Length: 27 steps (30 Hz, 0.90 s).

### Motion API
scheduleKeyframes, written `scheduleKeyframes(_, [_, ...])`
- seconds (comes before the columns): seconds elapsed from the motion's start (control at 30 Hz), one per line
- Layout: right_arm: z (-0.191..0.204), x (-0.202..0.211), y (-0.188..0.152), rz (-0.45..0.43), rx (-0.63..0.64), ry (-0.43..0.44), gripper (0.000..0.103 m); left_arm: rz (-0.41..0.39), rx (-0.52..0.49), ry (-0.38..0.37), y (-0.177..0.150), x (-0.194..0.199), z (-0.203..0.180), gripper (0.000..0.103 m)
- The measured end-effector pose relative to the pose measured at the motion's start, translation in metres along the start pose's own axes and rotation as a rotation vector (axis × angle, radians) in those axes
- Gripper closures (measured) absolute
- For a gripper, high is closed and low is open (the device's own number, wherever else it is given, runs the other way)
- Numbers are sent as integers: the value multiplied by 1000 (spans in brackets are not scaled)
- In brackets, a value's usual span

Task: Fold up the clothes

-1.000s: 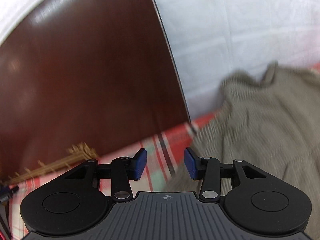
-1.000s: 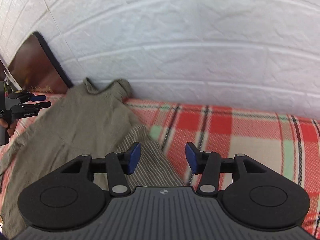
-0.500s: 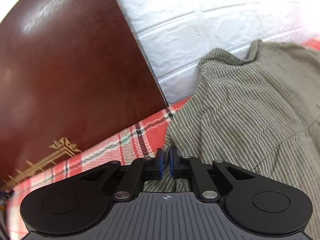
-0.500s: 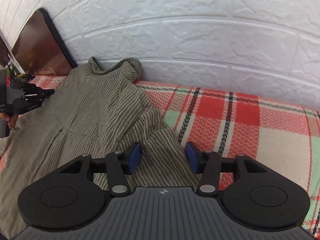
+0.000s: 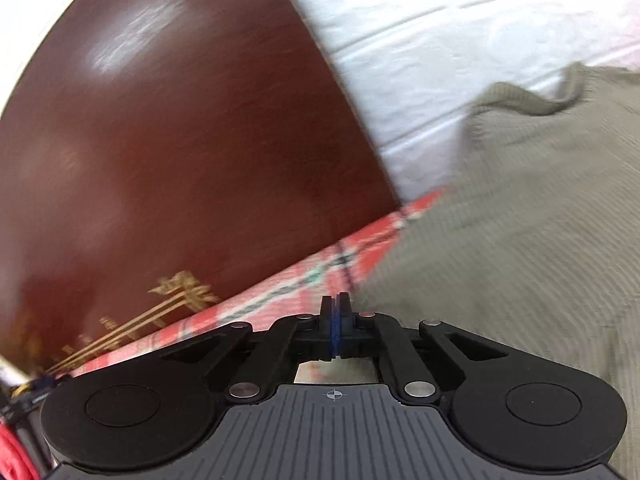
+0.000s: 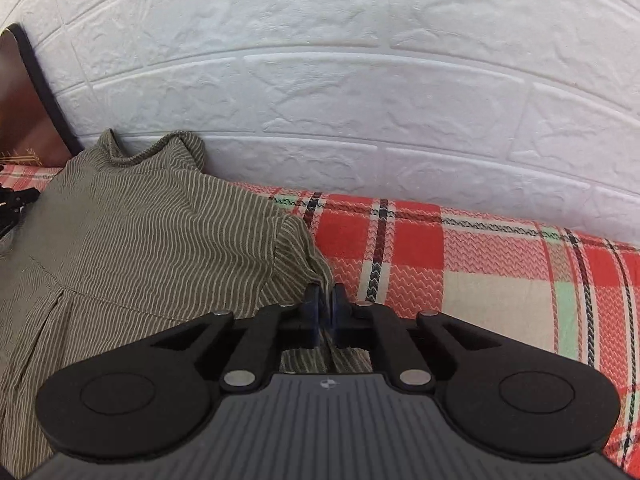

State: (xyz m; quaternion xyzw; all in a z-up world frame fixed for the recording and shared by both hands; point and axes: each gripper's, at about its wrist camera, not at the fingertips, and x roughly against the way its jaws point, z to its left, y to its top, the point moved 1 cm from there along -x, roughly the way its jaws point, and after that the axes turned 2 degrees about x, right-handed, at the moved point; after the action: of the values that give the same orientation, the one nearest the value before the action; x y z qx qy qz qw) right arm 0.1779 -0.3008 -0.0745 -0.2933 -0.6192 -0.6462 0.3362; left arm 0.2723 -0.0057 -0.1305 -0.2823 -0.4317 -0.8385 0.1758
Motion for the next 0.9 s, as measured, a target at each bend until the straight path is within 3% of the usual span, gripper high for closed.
scheduleKeyframes(0.03, [1,2,-1,-3,4,-13,72,19,6,8,-2,-2,4,103])
scheduleKeyframes(0.1, [0,5,-4,-10,6,-58,48,30,34,-3,-5,0,12,97])
scheduleKeyframes(0.17, [-1,12,-6,-25,2,-59,48,29,56,-9,-9,8,21,83])
scheduleKeyframes(0.27, [-6,32,-7,-58,-52,-36,47,28,81,-3,-16,20,38,48])
scheduleKeyframes(0.37, [-2,53,-17,-76,-17,-10,38,39,150,-33,-26,34,58,44])
scheduleKeyframes(0.5, [1,73,-33,-72,48,1,34,65,142,-101,-52,49,69,24])
scheduleKeyframes(0.67, [-19,72,-57,-6,31,-36,34,98,120,-127,-77,51,62,25])
scheduleKeyframes(0.73, [-26,70,-65,21,5,-12,36,93,115,-129,-80,56,58,36])
scheduleKeyframes(0.77, [-28,69,-69,38,-5,6,39,93,101,-132,-80,57,54,61])
scheduleKeyframes(0.8, [-27,67,-73,62,-4,16,51,89,79,-132,-80,57,48,81])
scheduleKeyframes(0.83, [-26,65,-76,87,-1,24,82,85,58,-133,-79,57,43,85])
scheduleKeyframes(0.87, [-25,63,-78,106,10,25,97,79,34,-123,-79,57,38,90])
scheduleKeyframes(0.9, [-25,64,-79,95,11,24,100,72,15,-95,-80,55,34,98])
